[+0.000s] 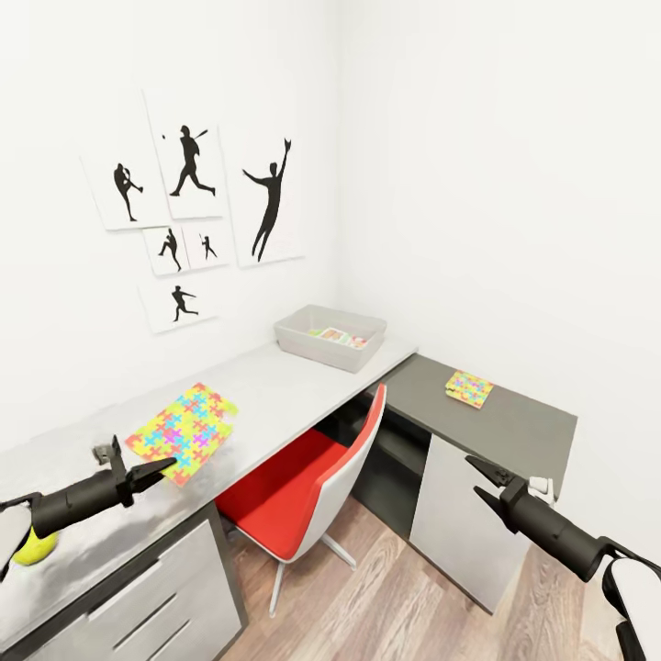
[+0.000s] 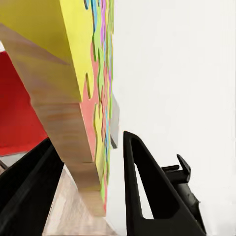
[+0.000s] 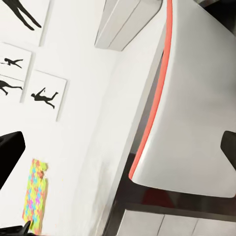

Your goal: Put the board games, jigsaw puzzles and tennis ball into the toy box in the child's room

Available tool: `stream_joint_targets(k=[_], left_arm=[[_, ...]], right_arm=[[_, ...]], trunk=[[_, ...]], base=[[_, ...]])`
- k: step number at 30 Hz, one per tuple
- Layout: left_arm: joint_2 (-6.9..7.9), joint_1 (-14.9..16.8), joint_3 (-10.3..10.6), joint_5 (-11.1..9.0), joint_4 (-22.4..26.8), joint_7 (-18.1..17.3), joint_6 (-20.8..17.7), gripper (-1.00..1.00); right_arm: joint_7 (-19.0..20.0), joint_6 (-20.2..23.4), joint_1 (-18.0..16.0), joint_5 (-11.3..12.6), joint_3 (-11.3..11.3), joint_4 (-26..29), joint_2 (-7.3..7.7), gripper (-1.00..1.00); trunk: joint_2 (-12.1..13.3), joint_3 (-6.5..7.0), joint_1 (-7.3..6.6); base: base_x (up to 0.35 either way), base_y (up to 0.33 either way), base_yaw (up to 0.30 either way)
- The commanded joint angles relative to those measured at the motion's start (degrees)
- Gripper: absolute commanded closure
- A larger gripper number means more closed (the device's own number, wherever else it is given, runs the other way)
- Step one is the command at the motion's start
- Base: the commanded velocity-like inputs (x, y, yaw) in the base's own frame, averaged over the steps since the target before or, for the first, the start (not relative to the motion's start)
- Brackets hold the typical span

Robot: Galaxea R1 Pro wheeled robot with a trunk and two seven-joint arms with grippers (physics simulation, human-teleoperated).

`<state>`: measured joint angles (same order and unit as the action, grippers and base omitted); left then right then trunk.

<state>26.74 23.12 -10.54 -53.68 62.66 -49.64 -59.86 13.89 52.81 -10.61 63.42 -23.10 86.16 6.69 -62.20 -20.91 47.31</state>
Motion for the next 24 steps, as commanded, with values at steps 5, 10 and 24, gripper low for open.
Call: stream_joint_targets(k=[5,10,24], left_arm=[[0.16,0.67,5.60,0.01,8.73,-0.60,-0.14,1.00],[0.20,1.34,7.00,0.25,5.05,-0.56,-0.14,1.00],[-1.91,15.11,9.39,2.98,-10.47,0.50,-0.14,1.00]], right_arm=[[0.48,0.28,-0.05,-0.49,-0.10,0.26,-0.01,-1.00],[0.22,0.19,-0.04,-0.49,-0.13,0.39,-0.01,-1.00],[-0.34,-0.05,-0.03,-0.66,0.07,-0.04,-0.02,-1.00]], trunk=[[1.98,0.83,-1.10],[3.98,1.73,-2.20],[9.60,4.24,-5.27]], base=[[0.000,0.000,0.000],[0.000,0.000,0.000],[0.000,0.000,0.000]])
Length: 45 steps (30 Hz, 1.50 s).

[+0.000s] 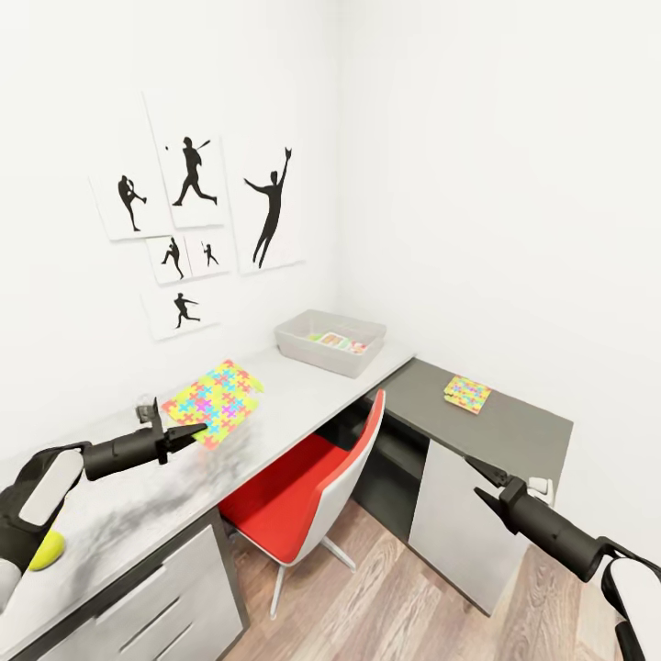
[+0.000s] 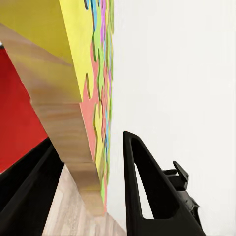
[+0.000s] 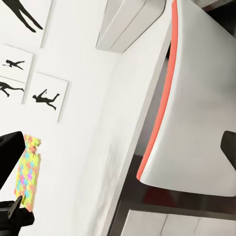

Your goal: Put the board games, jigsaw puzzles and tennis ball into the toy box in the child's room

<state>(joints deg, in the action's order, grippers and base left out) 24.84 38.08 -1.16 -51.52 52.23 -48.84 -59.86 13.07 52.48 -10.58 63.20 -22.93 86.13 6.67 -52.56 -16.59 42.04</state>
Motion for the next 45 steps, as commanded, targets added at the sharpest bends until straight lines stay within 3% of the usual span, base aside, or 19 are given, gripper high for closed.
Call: stream_joint_targets(k=[1,3,5,7,9,17,23,33,45], left_arm=[[-0.45,2.56,1.56,0.89,-0.73,-0.26,-0.14,1.00],[-1.58,6.37,6.24,1.27,-3.92,-0.21,-0.14,1.00],[-3.57,8.10,10.73,1.61,-7.18,-0.14,-0.06,1.00],[-4.88,8.80,13.07,1.69,-8.62,-0.52,-0.04,1.00],[-5.29,9.09,14.17,1.60,-8.86,-1.05,-0.09,1.00],[-5.39,9.28,14.99,1.48,-9.16,-2.77,-0.14,1.00],[-4.95,9.29,15.13,1.58,-9.16,-6.49,-0.14,1.00],[-3.42,9.29,15.21,1.52,-9.16,-7.15,-0.14,1.00],[-3.04,9.29,15.14,1.59,-9.16,-8.45,-0.14,1.00]], right_arm=[[0.50,0.30,-0.05,-0.45,-0.16,-0.03,0.03,-1.00],[0.53,0.33,-0.05,-0.45,-0.23,-0.06,0.04,-1.00],[0.50,0.32,-0.05,-0.45,-0.25,-0.07,0.03,-1.00],[0.50,0.28,-0.05,-0.45,-0.26,-0.07,0.01,-1.00],[0.55,0.27,-0.05,-0.45,-0.27,-0.02,0.01,-1.00],[0.90,0.26,-0.05,-0.37,-0.12,0.40,-0.52,-1.00],[0.60,0.26,-0.05,-0.42,0.21,0.39,-0.59,-1.00],[0.56,0.20,-0.05,-0.37,-0.15,0.25,-0.90,-1.00],[0.31,-0.10,-0.05,-0.36,-0.04,0.52,-0.98,-1.00]], trunk=[[0.36,0.10,-0.22],[1.16,0.46,-0.66],[1.96,0.82,-1.10],[2.77,1.18,-1.54],[3.57,1.54,-1.98],[6.78,2.97,-3.74],[9.18,4.05,-5.05],[13.19,5.85,-7.25],[18.01,8.13,-9.88]], base=[[0.000,0.000,0.000],[0.000,0.000,0.000],[0.000,0.000,0.000],[0.000,0.000,0.000],[0.000,0.000,0.000],[0.000,0.000,0.000],[0.000,0.000,0.000],[0.000,0.000,0.000],[0.000,0.000,-0.033]])
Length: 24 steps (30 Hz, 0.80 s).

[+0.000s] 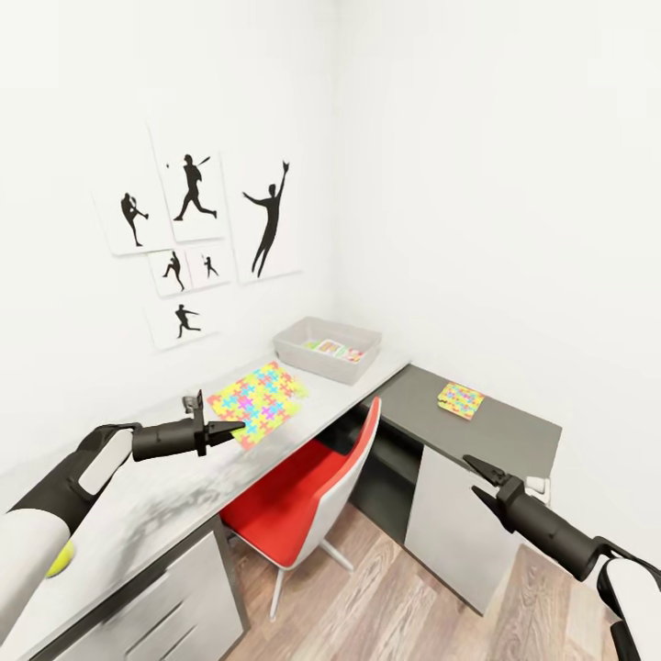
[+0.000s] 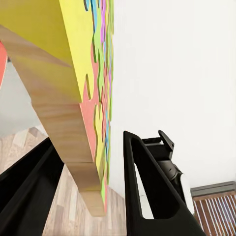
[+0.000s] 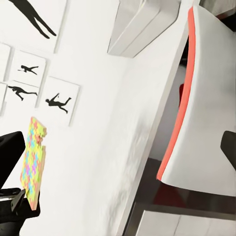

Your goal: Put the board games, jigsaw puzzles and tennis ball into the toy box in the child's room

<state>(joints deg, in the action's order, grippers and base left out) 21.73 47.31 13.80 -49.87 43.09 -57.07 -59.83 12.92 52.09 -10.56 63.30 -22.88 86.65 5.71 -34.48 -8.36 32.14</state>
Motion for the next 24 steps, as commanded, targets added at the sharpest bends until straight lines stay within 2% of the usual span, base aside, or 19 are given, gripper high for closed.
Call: stream_joint_targets(k=[1,14,24], left_arm=[[0.08,0.06,0.18,-0.05,-0.02,-0.22,-0.17,1.00],[0.25,0.06,0.19,-0.05,-0.02,-0.23,-0.17,1.00],[0.26,0.06,0.18,-0.05,-0.02,-0.23,-0.17,1.00]], right_arm=[[0.48,0.32,-0.07,-0.46,-0.11,0.00,-0.01,-1.00],[0.57,0.46,-0.07,-0.39,0.02,-0.02,0.00,-1.00],[0.52,0.43,-0.07,-0.46,0.13,0.01,0.01,-1.00]], trunk=[[0.33,0.14,-0.20],[5.55,3.29,-3.06],[9.56,5.15,-5.25]], base=[[0.000,0.000,-0.181],[0.000,0.000,-0.205],[0.000,0.000,-0.021]])
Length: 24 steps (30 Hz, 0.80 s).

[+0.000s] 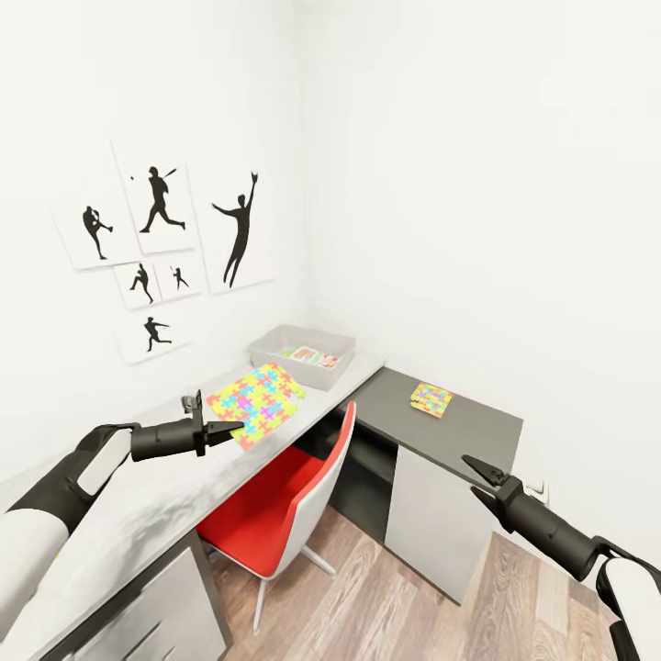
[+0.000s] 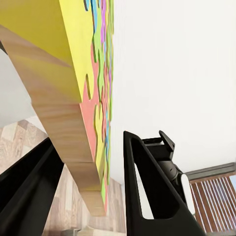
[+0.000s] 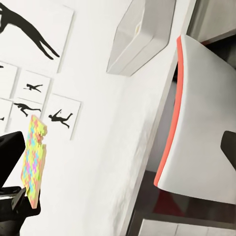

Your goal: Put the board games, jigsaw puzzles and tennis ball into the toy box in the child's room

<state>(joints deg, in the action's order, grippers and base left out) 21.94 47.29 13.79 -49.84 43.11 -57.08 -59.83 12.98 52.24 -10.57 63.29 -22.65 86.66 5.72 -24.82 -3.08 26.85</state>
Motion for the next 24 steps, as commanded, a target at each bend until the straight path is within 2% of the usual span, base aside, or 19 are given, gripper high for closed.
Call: stream_joint_targets(k=[1,5,10,24], left_arm=[[0.07,0.08,0.19,-0.08,-0.04,-0.22,-0.17,1.00],[-0.08,0.08,0.19,-0.08,-0.04,-0.22,-0.17,1.00],[-0.01,0.08,0.19,-0.08,-0.04,-0.22,-0.17,1.00],[0.06,0.08,0.22,-0.08,-0.04,-0.22,-0.17,1.00]], right_arm=[[0.46,0.29,-0.07,-0.44,-0.10,0.00,-0.01,-1.00],[0.47,0.32,-0.07,-0.45,-0.37,0.00,-0.01,-1.00],[0.57,0.34,-0.07,-0.45,-0.26,0.00,-0.01,-1.00],[1.07,0.41,-0.07,-0.45,-0.16,0.00,-0.05,-1.00]], trunk=[[0.29,0.05,-0.19],[1.90,0.77,-1.07],[1.90,0.86,-1.07],[1.90,1.81,-1.07]], base=[[0.000,0.000,0.000],[0.000,0.000,0.000],[0.000,0.000,-0.042],[0.000,0.000,-0.192]])
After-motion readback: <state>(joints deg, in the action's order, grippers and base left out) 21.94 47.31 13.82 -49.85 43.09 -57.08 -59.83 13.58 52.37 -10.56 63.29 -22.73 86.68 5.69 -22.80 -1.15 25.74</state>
